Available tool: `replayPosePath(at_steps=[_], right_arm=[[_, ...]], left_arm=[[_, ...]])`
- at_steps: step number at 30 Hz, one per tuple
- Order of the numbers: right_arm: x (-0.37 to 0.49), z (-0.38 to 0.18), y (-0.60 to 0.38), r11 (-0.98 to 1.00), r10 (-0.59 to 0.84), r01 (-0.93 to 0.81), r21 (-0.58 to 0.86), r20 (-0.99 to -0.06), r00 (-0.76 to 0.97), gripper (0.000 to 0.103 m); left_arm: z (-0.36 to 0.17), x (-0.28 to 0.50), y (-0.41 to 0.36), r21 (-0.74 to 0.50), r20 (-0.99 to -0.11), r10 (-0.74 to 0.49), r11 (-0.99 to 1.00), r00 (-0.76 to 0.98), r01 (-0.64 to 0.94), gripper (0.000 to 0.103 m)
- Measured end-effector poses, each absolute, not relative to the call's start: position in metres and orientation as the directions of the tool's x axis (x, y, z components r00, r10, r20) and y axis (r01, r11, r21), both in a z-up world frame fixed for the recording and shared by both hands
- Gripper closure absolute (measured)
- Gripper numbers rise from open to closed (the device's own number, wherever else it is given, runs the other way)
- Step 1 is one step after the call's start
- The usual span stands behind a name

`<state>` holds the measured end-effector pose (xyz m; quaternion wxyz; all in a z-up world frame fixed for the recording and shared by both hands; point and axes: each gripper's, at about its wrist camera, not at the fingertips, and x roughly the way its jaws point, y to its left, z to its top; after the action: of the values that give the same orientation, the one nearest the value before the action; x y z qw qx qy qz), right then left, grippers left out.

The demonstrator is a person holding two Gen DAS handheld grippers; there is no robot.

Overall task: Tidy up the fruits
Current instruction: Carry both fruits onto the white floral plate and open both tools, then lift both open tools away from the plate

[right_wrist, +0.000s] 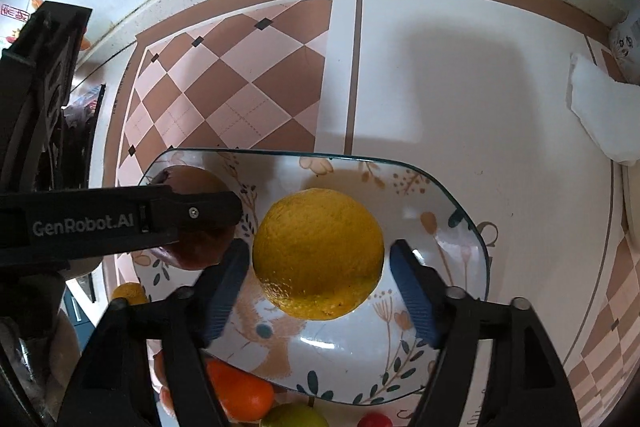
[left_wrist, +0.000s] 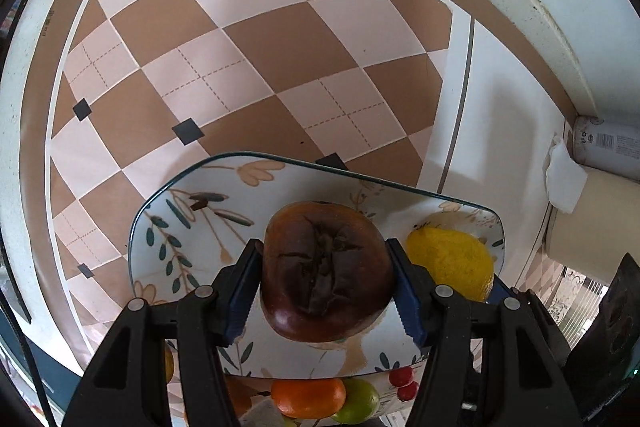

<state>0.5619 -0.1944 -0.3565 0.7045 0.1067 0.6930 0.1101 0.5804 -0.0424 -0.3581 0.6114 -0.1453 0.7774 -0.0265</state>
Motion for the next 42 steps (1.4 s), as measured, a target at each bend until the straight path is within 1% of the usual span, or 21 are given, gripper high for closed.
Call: replayPosePath(at_steps=[1, 2, 3, 4, 5, 7, 10, 14, 19, 24, 33, 42], right_arm=[[0.561, -0.355, -0.196, 0.953, 0.301, -0.01, 0.301, -0.953, 0.015, 0.023], [0.561, -0.355, -0.197, 0.955, 0.296, -0.012, 0.296, -0.955, 0.011, 0.021], [0.56, -0.354, -0.2, 0.956, 0.292, -0.012, 0.292, -0.956, 0.01, 0.019], [0.559, -0.353, -0.202, 0.956, 0.292, -0.009, 0.292, -0.956, 0.009, 0.017], [0.56, -0.352, -0.204, 0.957, 0.29, -0.006, 0.29, -0.957, 0.008, 0.016], [0.557, -0.35, -0.208, 0.959, 0.283, 0.002, 0.283, -0.959, 0.008, 0.012], [0.549, -0.341, -0.225, 0.962, 0.273, 0.009, 0.273, -0.962, 0.018, 0.012], [0.539, -0.324, -0.232, 0.975, 0.219, 0.018, 0.22, -0.974, 0.048, 0.012], [0.513, -0.299, -0.245, 0.986, 0.154, 0.048, 0.158, -0.985, 0.079, 0.012], [0.478, -0.272, -0.25, 0.991, 0.104, 0.072, 0.113, -0.987, 0.124, 0.012], [0.419, -0.231, -0.222, 0.993, 0.045, 0.101, 0.067, -0.977, 0.206, 0.012], [0.365, -0.176, -0.199, 0.992, 0.053, 0.09, 0.086, -0.946, 0.319, 0.012]], left_arm=[[-0.358, 0.58, -0.043, -0.216, -0.945, -0.254, 0.958, -0.207, -0.19, 0.045], [-0.358, 0.581, -0.046, -0.211, -0.947, -0.249, 0.959, -0.205, -0.19, 0.043], [-0.357, 0.582, -0.043, -0.21, -0.948, -0.248, 0.959, -0.202, -0.19, 0.04], [-0.355, 0.583, -0.044, -0.215, -0.948, -0.252, 0.958, -0.194, -0.192, 0.032], [-0.353, 0.584, -0.045, -0.218, -0.949, -0.253, 0.957, -0.187, -0.192, 0.027], [-0.346, 0.585, -0.047, -0.212, -0.954, -0.244, 0.959, -0.171, -0.188, 0.023], [-0.336, 0.584, -0.05, -0.204, -0.961, -0.231, 0.963, -0.15, -0.179, 0.023], [-0.317, 0.578, -0.043, -0.16, -0.98, -0.176, 0.976, -0.098, -0.148, 0.023], [-0.292, 0.551, -0.035, -0.063, -0.998, -0.064, 0.994, 0.001, -0.094, 0.023], [-0.267, 0.515, -0.035, -0.007, -0.996, -0.003, 0.999, 0.094, -0.042, 0.023], [-0.215, 0.453, -0.017, 0.006, -0.973, -0.001, 1.0, 0.231, 0.027, 0.023], [-0.169, 0.397, -0.006, -0.013, -0.948, -0.034, 0.998, 0.317, 0.067, 0.023]])
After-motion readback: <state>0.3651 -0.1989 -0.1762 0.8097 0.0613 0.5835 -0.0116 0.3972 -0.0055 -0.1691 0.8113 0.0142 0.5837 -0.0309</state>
